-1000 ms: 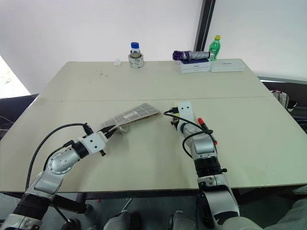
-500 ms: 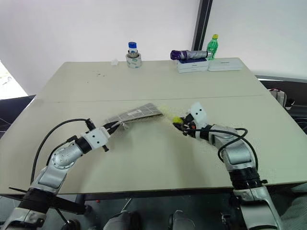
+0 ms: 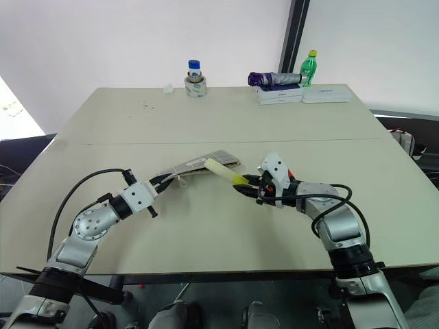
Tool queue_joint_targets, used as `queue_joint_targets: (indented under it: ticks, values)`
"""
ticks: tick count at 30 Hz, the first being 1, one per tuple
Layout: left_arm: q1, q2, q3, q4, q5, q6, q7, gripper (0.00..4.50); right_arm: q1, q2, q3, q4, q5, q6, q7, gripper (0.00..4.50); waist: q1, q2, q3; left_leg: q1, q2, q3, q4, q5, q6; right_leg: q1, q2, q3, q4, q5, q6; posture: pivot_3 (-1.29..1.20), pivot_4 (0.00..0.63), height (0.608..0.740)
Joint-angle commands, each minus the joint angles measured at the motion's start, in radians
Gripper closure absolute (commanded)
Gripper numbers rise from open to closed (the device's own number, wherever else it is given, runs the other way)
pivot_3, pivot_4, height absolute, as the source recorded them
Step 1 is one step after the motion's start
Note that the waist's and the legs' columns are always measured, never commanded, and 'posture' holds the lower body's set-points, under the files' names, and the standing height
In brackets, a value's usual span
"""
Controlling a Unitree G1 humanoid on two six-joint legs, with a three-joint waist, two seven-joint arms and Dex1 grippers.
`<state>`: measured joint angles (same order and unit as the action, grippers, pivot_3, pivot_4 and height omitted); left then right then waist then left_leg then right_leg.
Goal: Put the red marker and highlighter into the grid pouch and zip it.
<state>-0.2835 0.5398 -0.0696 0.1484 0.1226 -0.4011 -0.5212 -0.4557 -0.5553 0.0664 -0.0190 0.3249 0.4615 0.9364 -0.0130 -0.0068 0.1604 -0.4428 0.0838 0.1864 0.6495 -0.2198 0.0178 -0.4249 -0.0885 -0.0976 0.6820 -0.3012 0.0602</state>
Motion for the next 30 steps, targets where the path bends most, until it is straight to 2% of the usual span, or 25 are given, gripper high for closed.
queue_joint_targets:
  ticks: [1,15,30]
  values:
    - [-0.007,0.006,0.009,-0.012,-0.006,-0.024,0.004,4.5,-0.002,-0.008,-0.008,0.0,-0.022,-0.063,-0.002,3.62,-0.001,0.0,0.0,0.0,0.0,0.0,0.0,0.0,0.0,0.0,0.0,0.0,0.0,0.0,0.0,0.0,0.15,0.74]
    - [-0.02,0.005,0.009,0.009,-0.004,-0.029,0.006,4.5,0.012,-0.008,-0.025,0.005,0.002,-0.059,0.01,3.62,0.0,0.0,0.0,0.0,0.0,0.0,0.0,0.0,0.0,0.0,0.0,0.0,0.0,0.0,0.0,0.0,0.15,0.74]
    - [-0.012,0.023,-0.007,-0.026,0.021,-0.065,-0.007,4.5,-0.031,-0.001,0.027,0.092,-0.111,-0.115,-0.041,3.62,-0.002,0.0,0.0,0.0,0.0,0.0,0.0,0.0,0.0,0.0,0.0,0.0,0.0,0.0,0.0,0.0,0.15,0.74]
